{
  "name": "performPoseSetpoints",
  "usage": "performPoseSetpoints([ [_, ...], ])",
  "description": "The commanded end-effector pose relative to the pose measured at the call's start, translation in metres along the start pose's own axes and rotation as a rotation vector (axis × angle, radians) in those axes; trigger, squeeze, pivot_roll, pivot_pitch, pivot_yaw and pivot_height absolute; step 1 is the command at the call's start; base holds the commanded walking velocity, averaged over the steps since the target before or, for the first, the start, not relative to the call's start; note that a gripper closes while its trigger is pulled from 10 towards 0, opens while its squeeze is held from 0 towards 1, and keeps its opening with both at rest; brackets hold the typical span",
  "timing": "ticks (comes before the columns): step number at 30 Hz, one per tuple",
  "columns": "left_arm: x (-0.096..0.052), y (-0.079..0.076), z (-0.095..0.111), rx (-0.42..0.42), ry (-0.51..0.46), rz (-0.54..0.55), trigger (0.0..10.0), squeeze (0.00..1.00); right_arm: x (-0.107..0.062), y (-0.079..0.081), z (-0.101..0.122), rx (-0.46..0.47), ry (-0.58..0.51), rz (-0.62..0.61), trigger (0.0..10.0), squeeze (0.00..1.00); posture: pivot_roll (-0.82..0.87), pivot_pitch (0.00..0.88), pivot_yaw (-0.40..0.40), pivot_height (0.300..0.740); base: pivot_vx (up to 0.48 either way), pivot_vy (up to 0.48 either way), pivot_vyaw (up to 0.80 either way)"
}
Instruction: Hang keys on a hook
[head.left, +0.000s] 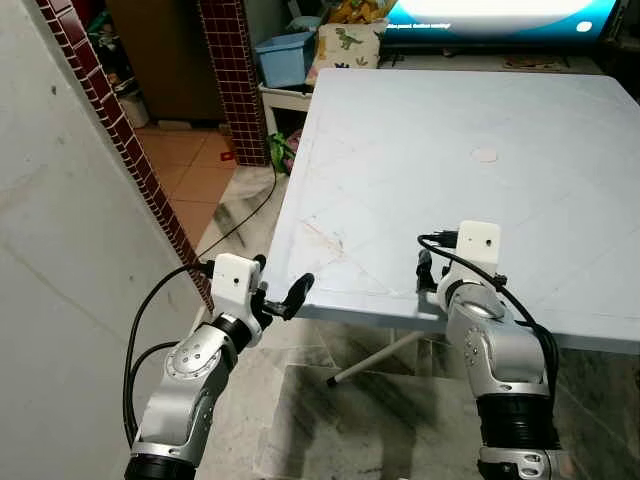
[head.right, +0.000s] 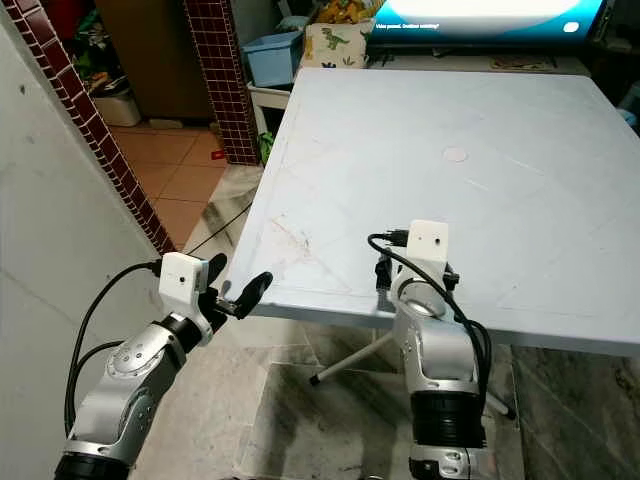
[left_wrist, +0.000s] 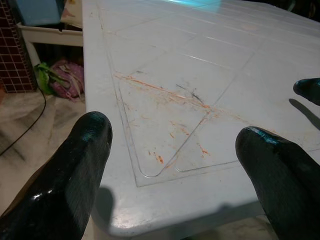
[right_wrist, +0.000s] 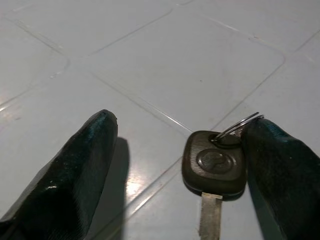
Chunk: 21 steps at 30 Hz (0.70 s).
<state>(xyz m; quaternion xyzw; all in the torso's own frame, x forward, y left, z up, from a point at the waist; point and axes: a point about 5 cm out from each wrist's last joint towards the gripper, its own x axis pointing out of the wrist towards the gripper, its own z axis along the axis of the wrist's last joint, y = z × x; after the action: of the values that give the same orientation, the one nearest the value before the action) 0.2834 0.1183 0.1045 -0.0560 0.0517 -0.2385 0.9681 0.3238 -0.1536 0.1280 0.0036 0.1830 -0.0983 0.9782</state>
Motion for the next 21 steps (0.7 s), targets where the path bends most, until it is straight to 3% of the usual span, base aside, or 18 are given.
performPoseSetpoints([
  [1,-0.0006,-0.0004,0.0054,0.010,-0.020,-0.001,10.0,0.00,-0.0032,0.0025,-0.0005,-0.008,-0.012,0.013,10.0,0.00,-0.05,0.087,0.059,0.740,0.000,0.000,0.00],
  [6,0.0001,-0.0011,0.0057,0.008,-0.022,-0.005,10.0,0.00,-0.0036,0.0021,0.0004,-0.009,-0.025,0.010,10.0,0.00,-0.05,0.087,0.059,0.740,0.000,0.000,0.00],
  [7,0.0008,-0.0012,0.0059,0.008,-0.023,-0.005,10.0,0.00,-0.0031,0.0016,0.0007,-0.008,-0.026,0.009,8.9,0.00,-0.05,0.086,0.059,0.740,0.000,0.000,0.00],
  [8,0.0011,-0.0012,0.0061,0.007,-0.023,-0.006,10.0,0.00,-0.0030,0.0017,0.0008,-0.007,-0.026,0.010,9.3,0.00,-0.05,0.086,0.059,0.740,0.000,0.000,0.00],
  [9,0.0011,-0.0012,0.0061,0.008,-0.023,-0.006,10.0,0.00,-0.0031,0.0018,0.0011,-0.005,-0.027,0.010,7.4,0.00,-0.05,0.086,0.059,0.740,0.000,0.000,0.00],
  [10,0.0011,-0.0012,0.0061,0.008,-0.023,-0.006,10.0,0.00,-0.0031,0.0018,0.0011,-0.005,-0.027,0.010,7.4,0.00,-0.05,0.086,0.059,0.740,0.000,0.000,0.00],
  [11,0.0011,-0.0012,0.0061,0.008,-0.023,-0.006,10.0,0.00,-0.0033,0.0022,0.0017,-0.003,-0.030,0.011,4.1,0.00,-0.05,0.086,0.059,0.740,0.000,0.000,0.00],
  [15,0.0010,-0.0012,0.0061,0.008,-0.023,-0.006,10.0,0.00,-0.0037,0.0032,0.0021,-0.003,-0.031,0.012,3.9,0.00,-0.05,0.086,0.059,0.740,0.000,0.000,0.00],
  [16,0.0010,-0.0011,0.0061,0.008,-0.023,-0.006,10.0,0.00,-0.0039,0.0036,0.0020,-0.003,-0.032,0.013,0.0,0.00,-0.05,0.086,0.059,0.740,0.000,0.000,0.00],
  [21,0.0012,-0.0013,0.0058,0.007,-0.022,-0.006,10.0,0.00,-0.0033,0.0018,0.0002,-0.013,-0.034,0.004,0.0,0.00,-0.05,0.086,0.058,0.740,0.000,0.000,0.00],
])
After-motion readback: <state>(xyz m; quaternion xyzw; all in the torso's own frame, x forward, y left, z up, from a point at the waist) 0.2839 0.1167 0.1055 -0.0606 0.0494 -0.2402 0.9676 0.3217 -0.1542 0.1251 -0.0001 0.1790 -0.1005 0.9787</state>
